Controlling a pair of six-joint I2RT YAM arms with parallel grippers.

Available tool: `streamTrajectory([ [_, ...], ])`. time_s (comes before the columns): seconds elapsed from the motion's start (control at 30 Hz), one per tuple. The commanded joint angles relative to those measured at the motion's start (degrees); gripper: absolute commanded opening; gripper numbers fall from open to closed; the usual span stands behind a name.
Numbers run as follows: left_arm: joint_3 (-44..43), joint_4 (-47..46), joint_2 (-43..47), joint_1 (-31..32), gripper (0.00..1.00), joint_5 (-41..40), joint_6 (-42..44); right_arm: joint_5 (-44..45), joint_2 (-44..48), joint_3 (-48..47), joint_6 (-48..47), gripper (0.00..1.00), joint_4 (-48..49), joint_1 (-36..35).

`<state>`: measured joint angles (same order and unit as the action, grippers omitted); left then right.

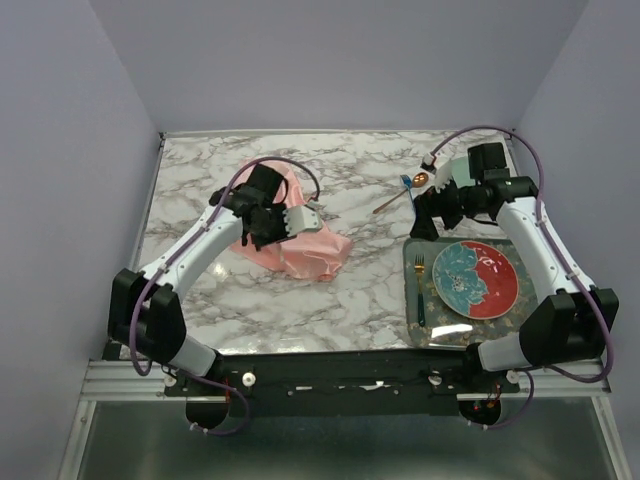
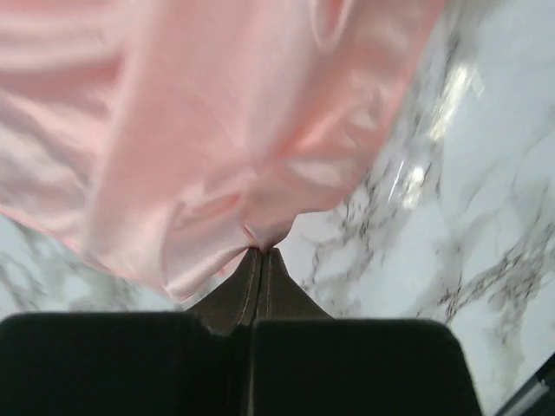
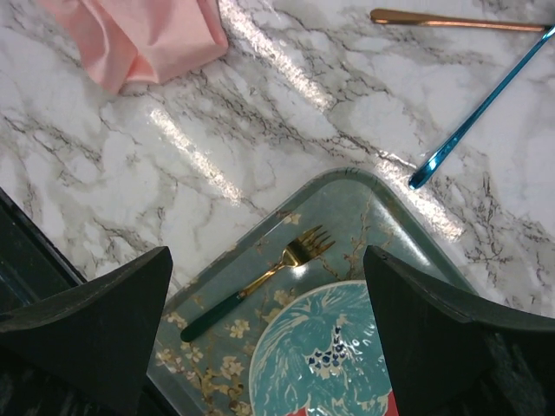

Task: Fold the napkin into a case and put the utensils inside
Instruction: Pick up the crumpled napkin from the center of the board.

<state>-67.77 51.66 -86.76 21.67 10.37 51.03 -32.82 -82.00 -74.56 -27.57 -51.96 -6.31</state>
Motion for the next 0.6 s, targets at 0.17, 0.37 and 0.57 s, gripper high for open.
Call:
streamTrajectory([
  [0.17, -22.74, -0.58, 3.27, 17.86, 0.0, 10.63, -23.39, -3.04, 4.82, 2.67, 2.88, 1.0, 8.46, -0.2],
  [0.37, -41.02, -4.54, 0.63, 15.87, 0.0, 2.84, -41.86, -3.22, 7.11, 5.48, 2.61, 1.0, 9.07, -0.29],
  [0.57, -46.85, -8.5, -0.6, -1.88, 0.0, -14.89, -57.34, -6.02, 7.38, 6.01, 3.14, 1.0, 9.51, -0.2],
])
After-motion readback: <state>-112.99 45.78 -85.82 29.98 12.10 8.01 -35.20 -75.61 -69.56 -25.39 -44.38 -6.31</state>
